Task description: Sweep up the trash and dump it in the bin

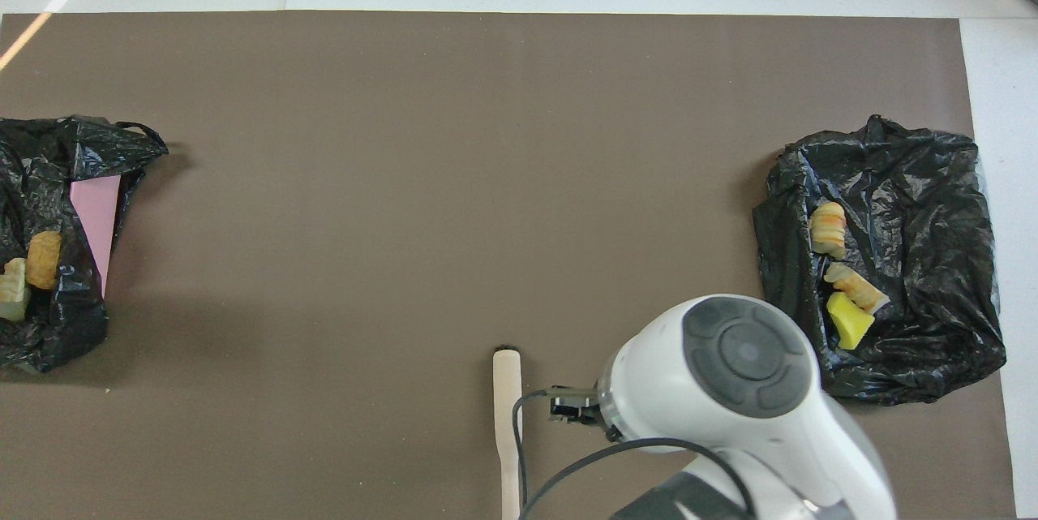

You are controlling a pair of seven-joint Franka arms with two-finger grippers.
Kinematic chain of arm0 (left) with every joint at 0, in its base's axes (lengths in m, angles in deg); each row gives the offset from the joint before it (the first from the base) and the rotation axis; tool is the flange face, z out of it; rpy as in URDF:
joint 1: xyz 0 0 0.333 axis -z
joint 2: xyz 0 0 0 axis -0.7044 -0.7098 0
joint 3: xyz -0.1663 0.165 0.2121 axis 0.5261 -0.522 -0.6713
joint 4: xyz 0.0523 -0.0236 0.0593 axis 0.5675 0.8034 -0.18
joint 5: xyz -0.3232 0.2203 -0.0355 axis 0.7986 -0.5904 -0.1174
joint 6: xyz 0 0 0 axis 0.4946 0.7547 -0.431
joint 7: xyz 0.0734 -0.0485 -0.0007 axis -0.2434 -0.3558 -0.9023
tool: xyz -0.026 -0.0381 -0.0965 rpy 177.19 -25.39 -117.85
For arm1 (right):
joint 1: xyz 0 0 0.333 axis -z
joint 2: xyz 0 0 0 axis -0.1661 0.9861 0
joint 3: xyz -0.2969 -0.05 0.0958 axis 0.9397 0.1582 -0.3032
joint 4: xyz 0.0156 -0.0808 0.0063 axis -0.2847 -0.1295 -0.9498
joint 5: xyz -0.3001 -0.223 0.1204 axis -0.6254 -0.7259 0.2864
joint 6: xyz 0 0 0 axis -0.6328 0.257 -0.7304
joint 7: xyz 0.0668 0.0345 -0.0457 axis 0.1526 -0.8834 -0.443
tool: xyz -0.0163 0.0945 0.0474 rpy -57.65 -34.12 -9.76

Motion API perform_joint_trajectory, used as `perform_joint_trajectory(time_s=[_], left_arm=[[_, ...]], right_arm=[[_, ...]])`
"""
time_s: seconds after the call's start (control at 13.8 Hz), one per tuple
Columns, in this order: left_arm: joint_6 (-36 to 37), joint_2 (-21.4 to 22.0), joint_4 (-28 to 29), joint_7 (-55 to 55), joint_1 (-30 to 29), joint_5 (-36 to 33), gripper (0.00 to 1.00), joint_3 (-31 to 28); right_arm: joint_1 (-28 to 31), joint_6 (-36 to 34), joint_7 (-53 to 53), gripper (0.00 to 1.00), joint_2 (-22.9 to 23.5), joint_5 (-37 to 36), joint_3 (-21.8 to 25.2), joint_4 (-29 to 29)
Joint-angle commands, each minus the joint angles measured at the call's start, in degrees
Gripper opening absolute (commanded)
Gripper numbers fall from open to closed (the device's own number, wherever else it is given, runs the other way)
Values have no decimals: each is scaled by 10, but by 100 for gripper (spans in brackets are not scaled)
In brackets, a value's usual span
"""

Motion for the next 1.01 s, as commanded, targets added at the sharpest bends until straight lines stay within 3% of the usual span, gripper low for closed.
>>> perform_joint_trajectory(time_s=[0.0,0.07,0.29,0.51,0.8,0.94], left_arm=[[41,10,-21,-33,29,-45,0,-6],[52,10,-29,-33,35,-61,0,-6],[88,20,-34,-56,67,-110,0,-4],[108,28,-25,-60,71,-95,0,-1],[179,28,-26,-61,106,15,0,2],[208,29,-25,-67,121,75,0,2]], right_arm=[[98,-73,74,91,16,-16,-6,96],[126,-87,109,100,20,-36,-7,121],[142,-93,197,100,28,-150,-7,167],[172,-94,218,100,35,-154,-4,205],[217,-150,218,100,114,-156,-4,341],[227,-154,218,100,124,-155,-4,357]])
